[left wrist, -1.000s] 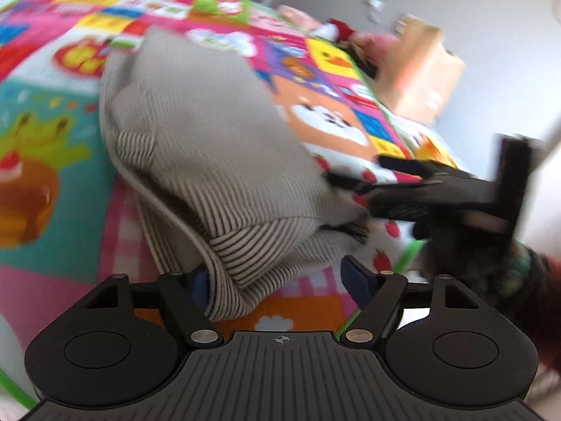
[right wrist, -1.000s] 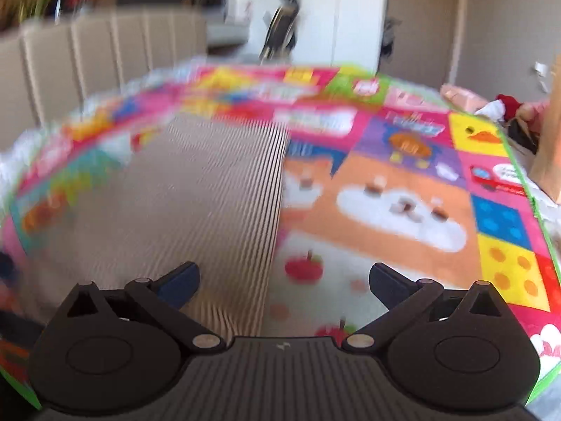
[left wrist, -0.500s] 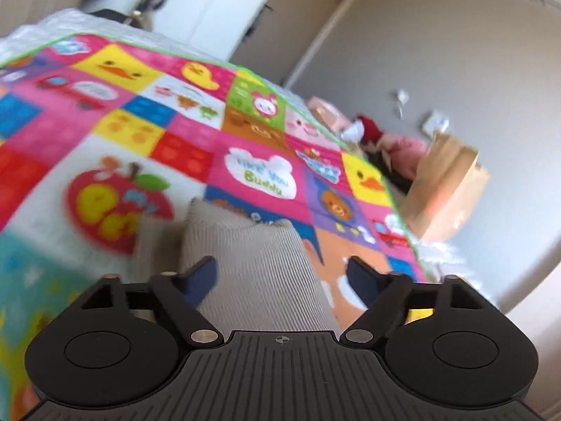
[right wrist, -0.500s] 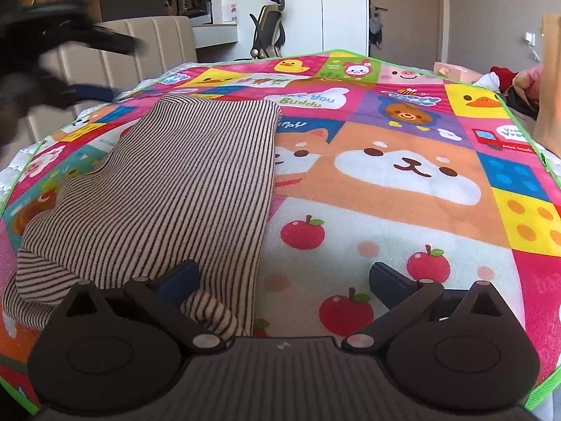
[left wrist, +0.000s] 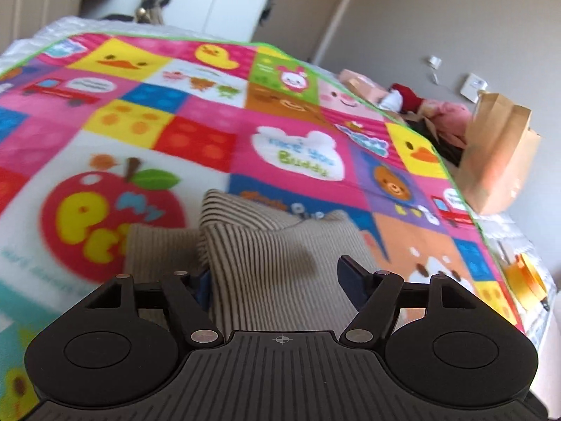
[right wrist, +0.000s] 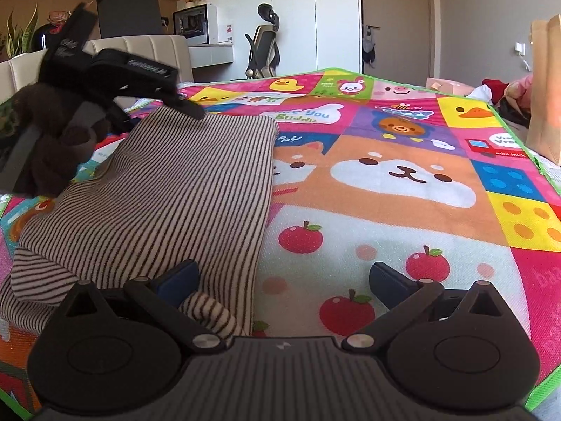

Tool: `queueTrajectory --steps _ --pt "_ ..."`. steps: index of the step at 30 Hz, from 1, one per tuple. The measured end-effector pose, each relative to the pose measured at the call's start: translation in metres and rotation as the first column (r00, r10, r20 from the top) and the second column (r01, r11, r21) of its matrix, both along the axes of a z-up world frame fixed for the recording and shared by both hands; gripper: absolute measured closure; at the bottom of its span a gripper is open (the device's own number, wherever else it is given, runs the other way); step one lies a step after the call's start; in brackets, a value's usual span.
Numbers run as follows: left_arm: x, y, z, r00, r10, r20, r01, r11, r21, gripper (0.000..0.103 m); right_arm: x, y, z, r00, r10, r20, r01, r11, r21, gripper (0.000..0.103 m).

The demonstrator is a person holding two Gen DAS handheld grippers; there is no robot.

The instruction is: Fold clothes

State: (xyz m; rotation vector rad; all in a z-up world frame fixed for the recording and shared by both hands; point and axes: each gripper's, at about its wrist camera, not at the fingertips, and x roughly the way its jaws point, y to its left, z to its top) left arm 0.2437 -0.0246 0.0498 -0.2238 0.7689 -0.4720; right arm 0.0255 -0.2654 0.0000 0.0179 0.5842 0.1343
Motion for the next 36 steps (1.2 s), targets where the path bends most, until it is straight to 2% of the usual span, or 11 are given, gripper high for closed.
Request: queueTrajectory --steps 1,2,5,8,10,15,20,26,29,32,36 --pt "0.005 -0.001 0.002 1.0 0.014 -0.007 -0.014 1.0 0.008 0.06 0.0 0.0 0.0 1.0 0.001 -0.003 -0.001 1.0 0.0 0.0" --pt "0.008 -0.001 0.004 1.0 0.028 -0.011 -0.028 0.999 0.018 0.086 0.001 0.0 0.001 1.0 0.002 -0.008 -0.002 1.0 -0.001 0.0" --pt "0.004 0.013 0.015 0.999 0.043 0.007 -0.043 0.999 0.025 0.087 0.001 0.0 0.001 1.0 0.003 -0.012 -0.003 1.0 -0.001 0.0" --pt "-0.004 0.025 0.004 0.999 0.053 0.01 -0.054 0.984 0.171 0.086 0.0 0.001 0.0 1.0 0.0 -0.003 0.0 1.0 -0.001 0.0" --pt "-0.007 0.036 -0.012 0.996 0.085 -0.014 -0.079 0.966 0.246 0.076 0.0 0.001 0.001 1.0 0.0 -0.006 0.0 1.0 -0.005 0.0" --pt "-0.031 0.066 -0.001 0.988 0.157 0.007 -0.156 0.972 0.177 0.056 0.009 0.001 0.007 0.997 0.002 -0.075 -0.003 1.0 -0.013 0.0" --pt "-0.099 0.066 0.018 0.997 0.026 0.076 -0.044 0.97 0.238 0.024 0.007 0.001 0.006 0.997 -0.008 -0.075 0.008 1.0 -0.004 0.0" --pt "-0.181 0.059 0.009 0.99 -0.12 0.07 0.093 0.945 0.314 0.009 -0.023 0.016 0.025 0.998 0.041 0.054 -0.032 0.986 -0.162 0.0" --pt "-0.202 0.066 0.0 0.995 -0.092 0.04 0.076 0.954 0.291 0.006 -0.052 0.032 0.041 0.968 0.23 0.103 -0.195 0.942 -0.272 0.0" --pt "-0.212 0.07 -0.01 0.998 -0.052 0.021 0.044 0.963 0.266 0.002 -0.072 0.057 0.041 0.913 0.407 0.026 -0.37 0.853 -0.369 0.0" --pt "-0.227 0.061 -0.009 0.993 -0.097 0.061 0.072 0.942 0.328 0.0 -0.075 0.096 0.019 0.886 0.465 0.001 -0.395 0.754 -0.526 0.0"
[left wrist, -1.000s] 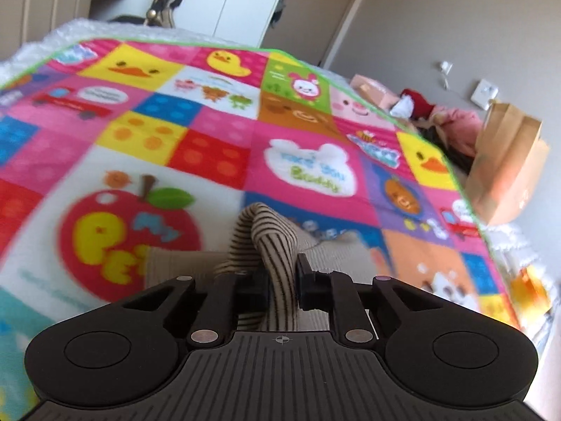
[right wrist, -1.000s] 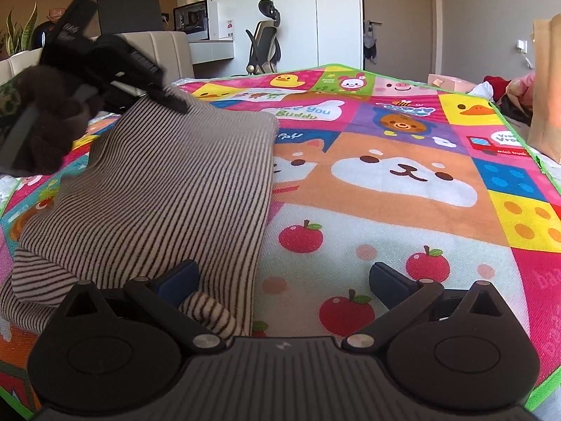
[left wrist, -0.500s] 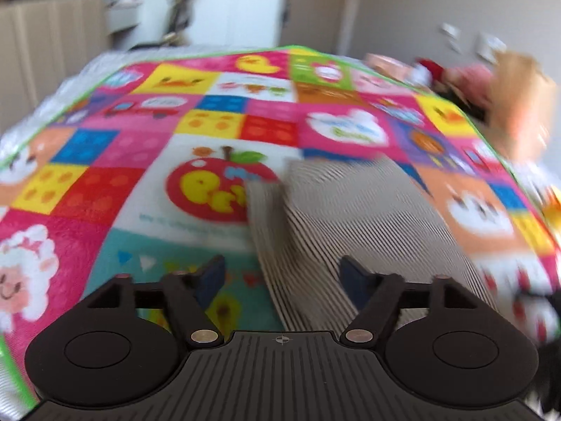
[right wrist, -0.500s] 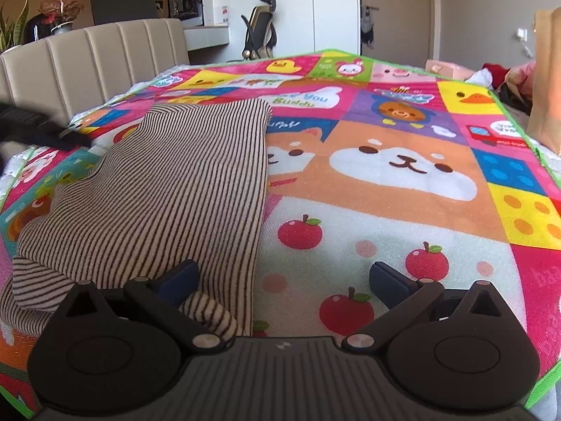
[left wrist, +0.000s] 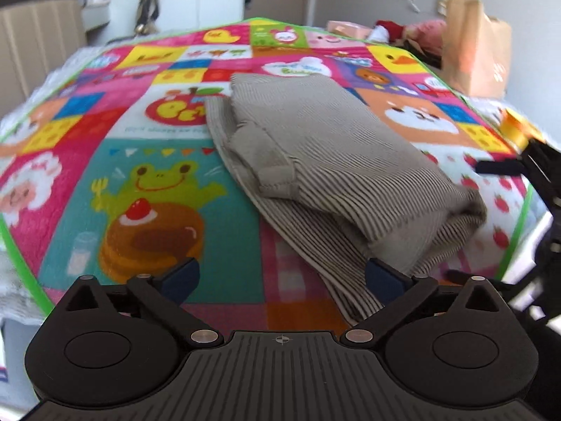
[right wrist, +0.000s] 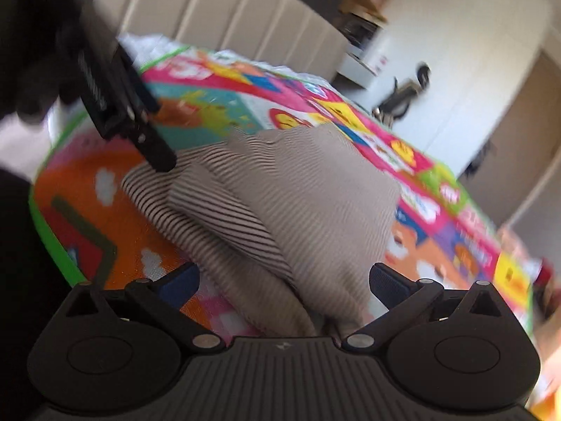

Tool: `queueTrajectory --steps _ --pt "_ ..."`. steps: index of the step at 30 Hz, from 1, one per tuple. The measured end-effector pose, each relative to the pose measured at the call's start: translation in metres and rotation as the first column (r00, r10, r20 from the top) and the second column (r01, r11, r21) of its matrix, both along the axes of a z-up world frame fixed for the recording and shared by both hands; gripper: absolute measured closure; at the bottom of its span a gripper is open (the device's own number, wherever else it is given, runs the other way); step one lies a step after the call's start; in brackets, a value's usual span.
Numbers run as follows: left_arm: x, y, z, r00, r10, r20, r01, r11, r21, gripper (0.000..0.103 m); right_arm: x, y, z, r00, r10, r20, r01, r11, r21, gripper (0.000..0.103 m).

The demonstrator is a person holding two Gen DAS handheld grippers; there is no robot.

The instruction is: Fold clothes

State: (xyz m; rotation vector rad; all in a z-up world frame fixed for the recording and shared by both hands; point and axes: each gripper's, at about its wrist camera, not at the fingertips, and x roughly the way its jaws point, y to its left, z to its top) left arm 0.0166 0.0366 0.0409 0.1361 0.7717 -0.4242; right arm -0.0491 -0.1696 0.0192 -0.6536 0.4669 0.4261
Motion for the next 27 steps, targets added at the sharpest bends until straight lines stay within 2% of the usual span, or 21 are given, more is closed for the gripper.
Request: queueTrajectory --steps 2,3,4,6,8,11,15,16,18,20,21,24,27 --pt "-0.007 -0.003 0.005 0.999 -0.036 0.02 0.035 0.999 0.023 0.0 0.003 0.016 -0.009 1.0 0.013 0.021 -0.012 0.998 -0.058 0.0" --pt "-0.01 -0.003 0.008 0.998 -0.052 0.027 0.051 0.998 0.032 0.0 0.008 0.019 -0.009 1.0 0.001 0.013 0.0 0.999 -0.045 0.0" --pt "-0.013 -0.003 0.01 0.997 -0.065 0.032 0.064 0.997 0.039 0.0 0.014 0.02 -0.004 1.0 -0.024 -0.01 0.024 1.0 -0.006 0.0" --pt "-0.019 -0.001 0.012 0.995 -0.095 0.044 0.092 0.994 0.055 0.0 0.03 0.009 0.011 0.991 -0.102 -0.088 0.113 0.985 0.129 0.0" --pt "-0.023 -0.002 0.01 0.99 -0.131 0.047 0.127 0.989 0.077 0.0 0.042 -0.009 0.021 0.972 -0.149 -0.182 0.192 0.949 0.251 0.0" --pt "-0.025 -0.012 -0.001 0.982 -0.177 0.059 0.167 0.975 0.143 0.0 0.054 -0.031 0.025 0.937 -0.183 -0.298 0.285 0.892 0.351 0.0" --pt "-0.02 -0.04 -0.015 0.955 -0.257 0.149 0.207 0.935 0.288 0.0 0.052 -0.037 0.019 0.926 -0.187 -0.327 0.301 0.89 0.343 0.0" --pt "-0.016 -0.049 -0.018 0.945 -0.275 0.18 0.204 0.92 0.334 0.0 0.05 -0.036 0.019 0.931 -0.184 -0.314 0.289 0.898 0.333 0.0" --pt "-0.007 -0.061 -0.021 0.928 -0.297 0.223 0.198 0.903 0.381 0.0 0.044 -0.034 0.019 0.948 -0.171 -0.267 0.249 0.922 0.296 0.0" --pt "0.005 -0.067 -0.015 0.925 -0.285 0.252 0.18 0.911 0.371 0.0 0.031 -0.031 0.017 0.972 -0.145 -0.185 0.186 0.957 0.223 0.0" --pt "0.011 -0.067 -0.009 0.93 -0.263 0.257 0.169 0.927 0.336 0.0 0.023 -0.03 0.015 0.982 -0.128 -0.138 0.151 0.973 0.172 0.0" --pt "0.029 -0.057 0.011 0.961 -0.171 0.216 0.136 0.977 0.165 0.0 0.011 -0.023 -0.004 0.995 -0.096 -0.022 0.096 0.995 0.008 0.0" --pt "0.046 -0.047 0.018 0.985 -0.1 0.139 0.098 0.995 0.017 0.0 0.01 -0.009 -0.017 0.994 -0.059 0.096 0.067 0.994 -0.086 0.0"
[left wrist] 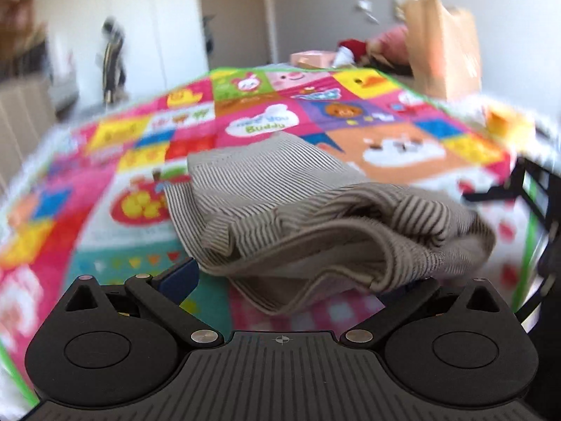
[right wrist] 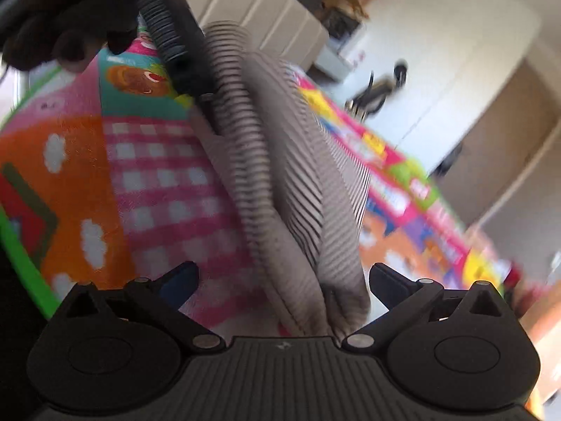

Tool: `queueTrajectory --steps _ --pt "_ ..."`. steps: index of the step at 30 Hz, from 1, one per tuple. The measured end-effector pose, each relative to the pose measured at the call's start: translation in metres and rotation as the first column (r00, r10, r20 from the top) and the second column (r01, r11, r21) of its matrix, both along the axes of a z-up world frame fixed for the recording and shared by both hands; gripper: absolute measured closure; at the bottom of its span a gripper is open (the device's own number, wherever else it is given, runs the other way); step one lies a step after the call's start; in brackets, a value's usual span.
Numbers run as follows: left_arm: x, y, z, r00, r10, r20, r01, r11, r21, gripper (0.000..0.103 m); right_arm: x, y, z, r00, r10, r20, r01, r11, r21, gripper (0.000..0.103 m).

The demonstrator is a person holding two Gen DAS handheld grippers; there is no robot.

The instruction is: Fold clothes

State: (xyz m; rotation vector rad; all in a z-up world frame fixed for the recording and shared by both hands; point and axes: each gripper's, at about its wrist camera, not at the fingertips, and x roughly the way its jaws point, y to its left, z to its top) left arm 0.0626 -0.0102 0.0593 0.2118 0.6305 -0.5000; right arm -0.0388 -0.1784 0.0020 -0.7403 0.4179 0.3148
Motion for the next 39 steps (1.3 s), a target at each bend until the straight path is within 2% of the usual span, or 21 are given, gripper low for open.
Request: queueTrajectory --steps 3,5,8,10,13,15,17,19,22,24,29,31,32,33,35,36,39 --pt "0.008 0.005 -0.007 0.998 0.009 -0.062 -0.013 0.998 -0.059 0.0 0.01 0.02 0.001 0.994 0.04 0.1 -0.034 0.998 -0.055 0.001" --pt "0.005 0.004 -0.012 0.999 -0.012 -0.051 0.011 1.0 -0.022 0.0 0.023 0.026 0.009 0.994 0.048 0.099 -0.046 0.999 -0.027 0.016" --pt "-0.008 0.006 -0.016 0.995 -0.096 -0.002 0.096 0.992 0.085 0.0 0.053 0.015 0.031 0.997 0.018 -0.075 -0.007 0.988 0.155 0.021" --pt "-0.02 0.009 -0.016 0.985 -0.167 0.05 0.155 0.97 0.185 0.0 0.068 0.0 0.04 0.984 0.007 -0.18 0.044 0.96 0.276 0.025" --pt "-0.028 0.015 -0.024 0.961 -0.259 0.1 0.212 0.917 0.339 0.0 0.085 -0.022 0.047 0.948 0.001 -0.318 0.141 0.895 0.422 0.031" --pt "-0.028 0.015 -0.031 0.945 -0.301 0.126 0.225 0.882 0.414 0.0 0.093 -0.035 0.05 0.922 -0.001 -0.388 0.214 0.835 0.507 0.033" --pt "-0.025 0.011 -0.036 0.927 -0.338 0.164 0.232 0.858 0.457 0.0 0.1 -0.046 0.05 0.901 0.005 -0.434 0.267 0.782 0.563 0.033" --pt "-0.019 0.003 -0.04 0.905 -0.372 0.204 0.235 0.84 0.489 0.0 0.103 -0.051 0.048 0.89 0.012 -0.456 0.29 0.758 0.585 0.033" --pt "-0.005 -0.015 -0.046 0.868 -0.425 0.256 0.243 0.814 0.527 0.0 0.107 -0.053 0.049 0.885 0.033 -0.465 0.273 0.773 0.573 0.033" --pt "0.006 -0.028 -0.05 0.838 -0.468 0.28 0.257 0.792 0.554 0.0 0.109 -0.051 0.049 0.884 0.049 -0.464 0.246 0.797 0.551 0.033" --pt "0.014 -0.048 -0.053 0.764 -0.583 0.277 0.35 0.735 0.58 0.001 0.107 -0.048 0.05 0.891 0.08 -0.446 0.171 0.853 0.494 0.033" --pt "0.01 -0.049 -0.053 0.736 -0.628 0.253 0.4 0.705 0.586 0.013 0.103 -0.048 0.051 0.9 0.087 -0.427 0.13 0.882 0.453 0.032" --pt "0.009 -0.049 -0.054 0.727 -0.645 0.237 0.422 0.691 0.586 0.023 0.1 -0.049 0.051 0.905 0.09 -0.417 0.108 0.897 0.428 0.03" --pt "0.008 -0.049 -0.053 0.729 -0.647 0.224 0.437 0.691 0.576 0.03 0.096 -0.052 0.052 0.909 0.091 -0.406 0.09 0.91 0.405 0.028" --pt "0.009 -0.048 -0.051 0.753 -0.624 0.211 0.443 0.716 0.539 0.035 0.085 -0.063 0.054 0.916 0.096 -0.39 0.063 0.924 0.376 0.016" --pt "0.01 -0.048 -0.05 0.767 -0.609 0.203 0.444 0.731 0.518 0.036 0.079 -0.071 0.056 0.917 0.101 -0.387 0.056 0.925 0.376 0.016" --pt "0.021 -0.045 -0.041 0.844 -0.511 0.165 0.423 0.821 0.384 0.038 0.06 -0.104 0.062 0.924 0.068 -0.376 0.089 0.918 0.386 0.013"
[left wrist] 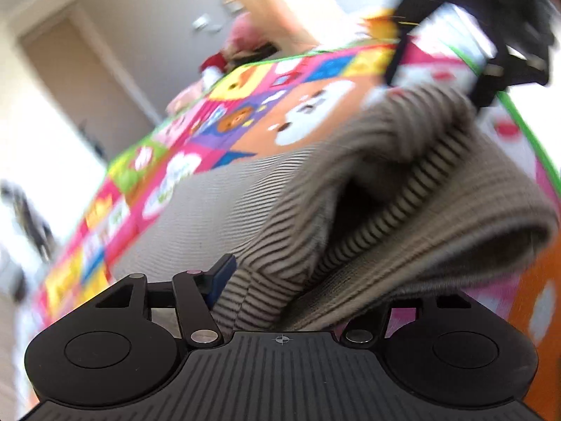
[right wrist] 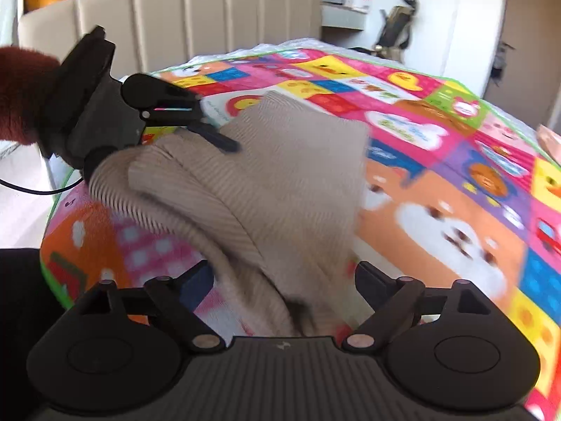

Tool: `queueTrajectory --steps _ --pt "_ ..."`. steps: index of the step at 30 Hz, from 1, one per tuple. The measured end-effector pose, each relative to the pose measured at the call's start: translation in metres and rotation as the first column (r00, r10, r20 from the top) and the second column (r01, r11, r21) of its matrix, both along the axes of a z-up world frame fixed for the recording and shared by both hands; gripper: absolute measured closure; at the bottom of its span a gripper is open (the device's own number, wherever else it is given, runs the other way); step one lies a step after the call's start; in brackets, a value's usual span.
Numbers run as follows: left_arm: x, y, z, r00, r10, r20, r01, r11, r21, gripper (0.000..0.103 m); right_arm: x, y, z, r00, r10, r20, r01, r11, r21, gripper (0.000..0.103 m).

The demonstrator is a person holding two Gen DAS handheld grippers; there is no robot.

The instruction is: Fold clothes

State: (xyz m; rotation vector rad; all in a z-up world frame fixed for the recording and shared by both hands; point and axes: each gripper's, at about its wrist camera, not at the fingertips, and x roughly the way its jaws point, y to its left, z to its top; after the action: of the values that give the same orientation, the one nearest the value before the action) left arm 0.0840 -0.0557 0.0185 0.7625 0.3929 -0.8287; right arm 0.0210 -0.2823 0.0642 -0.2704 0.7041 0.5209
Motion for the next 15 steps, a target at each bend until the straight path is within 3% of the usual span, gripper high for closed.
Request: queueTrajectory --steps 3,6,11,15 --pt "0.017 0.004 0.01 0.987 0.09 -0.136 -0.106 0.988 -0.116 0.041 -0.015 -0.035 0.001 0.995 -0.092 0.032 0.092 0.996 -0.013 0.005" --pt "0.037 0.013 0.018 0.949 0.148 -0.279 -0.211 0.954 -0.212 0.041 -0.026 -0.059 -0.01 0.986 -0.147 0.082 0.153 0.986 -0.073 0.001" --pt "0.052 0.021 0.025 0.884 0.181 -0.431 -0.32 0.907 -0.275 0.041 -0.027 -0.047 -0.04 0.984 -0.07 0.165 0.107 0.968 -0.228 0.001" --pt "0.061 0.03 0.027 0.835 0.183 -0.519 -0.38 0.874 -0.303 0.041 -0.023 -0.019 -0.051 0.952 0.078 0.297 0.033 0.936 -0.351 0.001"
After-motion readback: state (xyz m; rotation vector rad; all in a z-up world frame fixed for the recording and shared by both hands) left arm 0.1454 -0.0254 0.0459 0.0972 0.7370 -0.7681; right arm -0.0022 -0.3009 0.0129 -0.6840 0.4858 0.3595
